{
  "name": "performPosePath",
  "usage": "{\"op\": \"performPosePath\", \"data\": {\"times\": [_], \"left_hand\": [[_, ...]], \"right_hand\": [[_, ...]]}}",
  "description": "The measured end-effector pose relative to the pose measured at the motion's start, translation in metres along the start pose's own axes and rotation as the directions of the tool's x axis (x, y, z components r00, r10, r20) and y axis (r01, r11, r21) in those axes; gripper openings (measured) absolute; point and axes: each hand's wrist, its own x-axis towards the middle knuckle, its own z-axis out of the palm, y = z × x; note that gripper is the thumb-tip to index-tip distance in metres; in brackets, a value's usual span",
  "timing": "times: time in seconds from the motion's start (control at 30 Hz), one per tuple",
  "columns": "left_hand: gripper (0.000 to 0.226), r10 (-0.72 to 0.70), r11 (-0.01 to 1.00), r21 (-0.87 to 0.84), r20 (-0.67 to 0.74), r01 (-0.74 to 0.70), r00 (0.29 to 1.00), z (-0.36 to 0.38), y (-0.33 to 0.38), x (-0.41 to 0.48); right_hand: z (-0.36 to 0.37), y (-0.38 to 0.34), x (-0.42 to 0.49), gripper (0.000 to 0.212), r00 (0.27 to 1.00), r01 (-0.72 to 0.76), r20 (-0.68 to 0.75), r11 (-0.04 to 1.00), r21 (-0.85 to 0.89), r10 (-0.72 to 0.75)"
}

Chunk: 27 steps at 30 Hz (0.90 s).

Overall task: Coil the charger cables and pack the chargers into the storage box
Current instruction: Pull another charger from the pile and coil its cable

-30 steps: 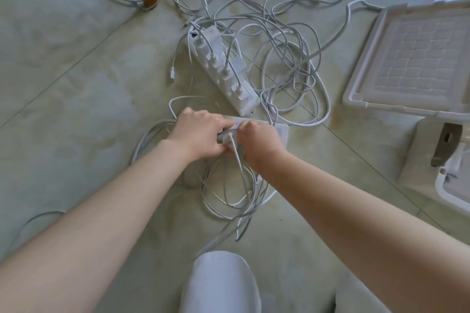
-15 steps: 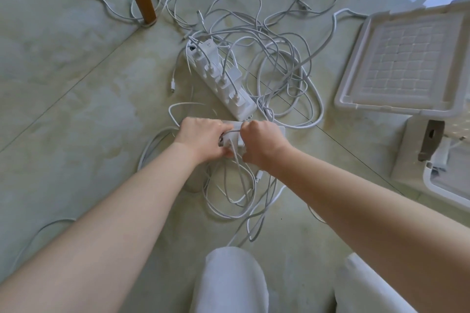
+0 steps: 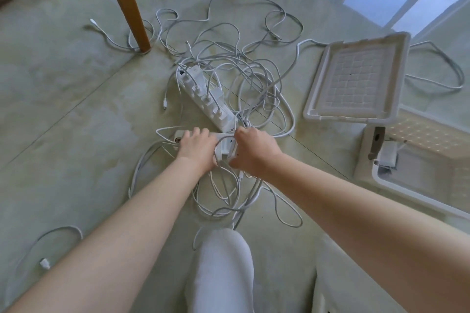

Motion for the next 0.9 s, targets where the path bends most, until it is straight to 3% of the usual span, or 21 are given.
{"op": "performPosePath", "data": {"times": [0.07,0.17,0.23,0.3,0.37,0.43,0.57,0.63,0.7,0.8,0.9], "left_hand": [[0.054,-0.051,0.994,-0.102,-0.109,0.04,0.993,-0.02,0.003,-0.014],[0.038,-0.243,0.927,-0.348,-0.266,0.142,0.933,-0.053,0.004,-0.038],[0.035,-0.336,0.821,-0.533,-0.159,0.205,0.928,-0.068,0.005,-0.049],[0.046,-0.27,0.597,-0.759,0.116,0.26,0.956,-0.081,0.007,-0.059],[0.047,-0.126,0.242,-0.912,0.31,0.333,0.942,-0.096,0.011,-0.073],[0.046,-0.049,-0.004,-0.931,0.364,0.364,0.93,-0.108,0.011,-0.087],[0.034,-0.014,-0.35,-0.882,0.342,0.316,0.94,-0.128,0.009,-0.109],[0.03,-0.018,-0.413,-0.868,0.31,0.275,0.951,-0.137,0.007,-0.121],[0.025,-0.026,-0.389,-0.887,0.28,0.249,0.96,-0.146,0.005,-0.136],[0.023,-0.043,-0.246,-0.941,0.251,0.233,0.967,-0.156,0.003,-0.158],[0.019,-0.016,-0.12,-0.974,0.196,0.193,0.98,-0.163,0.002,-0.18]], "right_hand": [[-0.011,-0.001,-0.006,0.04,0.999,-0.027,-0.038,0.999,0.038,0.028],[-0.027,-0.008,-0.016,0.039,0.991,-0.067,-0.107,0.986,0.152,0.083],[-0.039,-0.015,-0.024,0.046,0.986,-0.072,-0.132,0.969,0.236,0.105],[-0.05,-0.024,-0.035,0.044,0.977,-0.052,-0.178,0.943,0.329,0.116],[-0.06,-0.032,-0.047,0.041,0.969,-0.025,-0.216,0.921,0.389,0.118],[-0.069,-0.04,-0.056,0.048,0.966,0.0,-0.232,0.902,0.433,0.112],[-0.09,-0.049,-0.081,0.07,0.984,0.071,-0.18,0.896,0.439,0.01],[-0.096,-0.052,-0.097,0.072,0.987,0.106,-0.155,0.886,0.452,-0.039],[-0.098,-0.055,-0.112,0.056,0.98,0.149,-0.184,0.879,0.452,-0.072],[-0.102,-0.061,-0.129,0.025,0.958,0.157,-0.287,0.867,0.474,-0.016],[-0.106,-0.062,-0.143,0.022,0.931,0.115,-0.357,0.868,0.484,0.076]]}}
